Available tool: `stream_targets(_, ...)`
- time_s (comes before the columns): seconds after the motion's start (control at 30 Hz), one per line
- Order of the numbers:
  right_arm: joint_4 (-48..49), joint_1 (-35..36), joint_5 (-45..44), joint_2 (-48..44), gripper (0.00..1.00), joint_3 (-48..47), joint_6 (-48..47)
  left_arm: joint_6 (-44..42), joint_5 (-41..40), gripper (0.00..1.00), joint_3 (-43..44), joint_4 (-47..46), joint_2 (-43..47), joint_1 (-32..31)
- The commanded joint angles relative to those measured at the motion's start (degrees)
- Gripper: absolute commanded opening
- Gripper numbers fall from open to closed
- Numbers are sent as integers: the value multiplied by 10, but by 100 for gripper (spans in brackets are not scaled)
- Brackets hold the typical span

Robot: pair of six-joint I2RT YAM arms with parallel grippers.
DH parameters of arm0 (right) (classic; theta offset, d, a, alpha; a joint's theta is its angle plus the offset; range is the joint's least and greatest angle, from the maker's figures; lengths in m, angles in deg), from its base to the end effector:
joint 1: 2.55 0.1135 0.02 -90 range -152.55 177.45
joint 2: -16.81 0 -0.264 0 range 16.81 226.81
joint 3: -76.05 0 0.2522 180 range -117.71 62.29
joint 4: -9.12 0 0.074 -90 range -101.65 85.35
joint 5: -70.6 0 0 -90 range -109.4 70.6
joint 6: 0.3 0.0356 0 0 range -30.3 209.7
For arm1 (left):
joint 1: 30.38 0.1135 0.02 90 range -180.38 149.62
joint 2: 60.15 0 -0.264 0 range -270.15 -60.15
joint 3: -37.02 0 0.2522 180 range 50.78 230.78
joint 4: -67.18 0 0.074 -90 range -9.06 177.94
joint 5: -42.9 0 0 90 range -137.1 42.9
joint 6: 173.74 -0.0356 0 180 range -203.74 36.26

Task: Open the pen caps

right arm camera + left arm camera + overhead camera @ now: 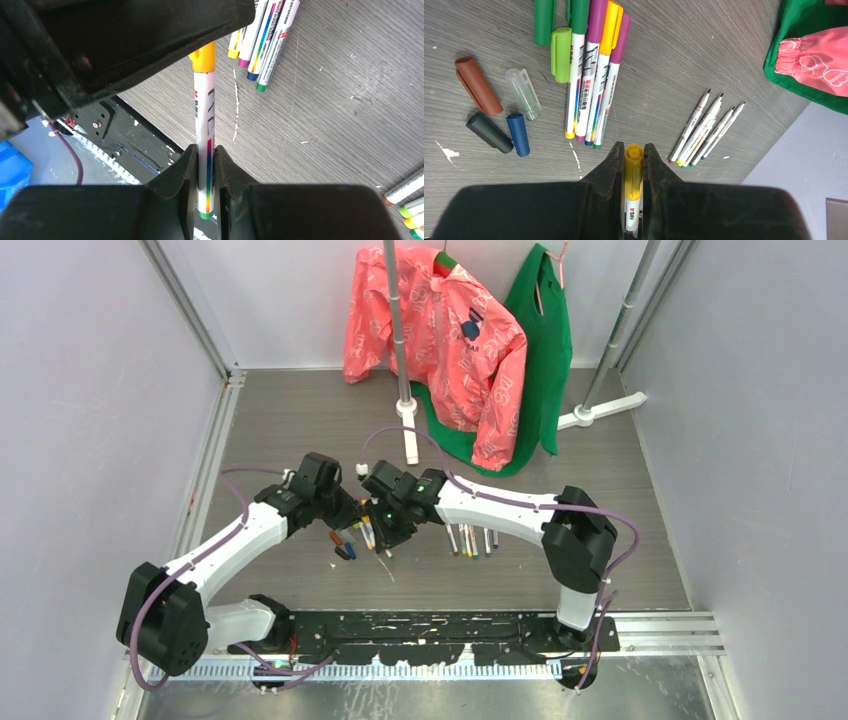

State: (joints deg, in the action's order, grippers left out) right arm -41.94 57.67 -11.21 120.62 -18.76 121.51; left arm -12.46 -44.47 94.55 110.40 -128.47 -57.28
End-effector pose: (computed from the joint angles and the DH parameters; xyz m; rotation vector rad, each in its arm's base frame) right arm 0.1876 0.3381 0.2358 -0.7393 2.7021 0.6781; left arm 0.2085 -0.1076 0.2230 -0.9931 2.4876 -0.6978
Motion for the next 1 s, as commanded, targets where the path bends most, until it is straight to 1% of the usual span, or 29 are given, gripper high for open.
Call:
stream_targets(0.0,11,-7,6,-46,1,33,7,57,-8,0,4,-36,9,3)
stream_targets(0.23,31,-7,20,-76,1,90,12,95,-6,0,-7,-61,16,21)
stream_targets(0.67,47,-7,50,-142,1,163,14,58,12,0,-24,-88,39,63)
stream_targets(0.97,44,-6,57,-160,1,182,10,107,28,0,-56,-130,49,69)
